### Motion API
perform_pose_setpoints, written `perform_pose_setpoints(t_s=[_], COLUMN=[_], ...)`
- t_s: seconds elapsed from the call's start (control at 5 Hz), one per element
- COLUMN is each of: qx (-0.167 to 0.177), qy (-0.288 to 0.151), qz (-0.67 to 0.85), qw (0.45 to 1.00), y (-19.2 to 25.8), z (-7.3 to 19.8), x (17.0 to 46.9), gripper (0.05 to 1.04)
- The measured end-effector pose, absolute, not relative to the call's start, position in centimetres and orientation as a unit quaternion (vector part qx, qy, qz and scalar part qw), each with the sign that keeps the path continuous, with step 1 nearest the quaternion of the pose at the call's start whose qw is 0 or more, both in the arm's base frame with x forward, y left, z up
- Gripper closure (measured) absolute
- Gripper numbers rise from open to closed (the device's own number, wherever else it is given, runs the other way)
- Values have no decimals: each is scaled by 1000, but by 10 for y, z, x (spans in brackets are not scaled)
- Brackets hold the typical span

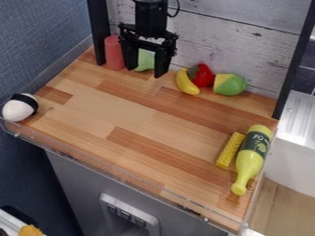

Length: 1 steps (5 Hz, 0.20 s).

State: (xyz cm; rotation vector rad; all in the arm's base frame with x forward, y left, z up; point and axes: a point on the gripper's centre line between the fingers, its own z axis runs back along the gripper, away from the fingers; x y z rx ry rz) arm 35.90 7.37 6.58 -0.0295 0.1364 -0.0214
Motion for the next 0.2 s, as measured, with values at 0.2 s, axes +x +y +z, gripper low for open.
perform_pose_setpoints(t_s=[0.2], qx=[-15], qy=[71], qz=[-78], qw=[994], y=[83], z=[62], x=[364], gripper=[85])
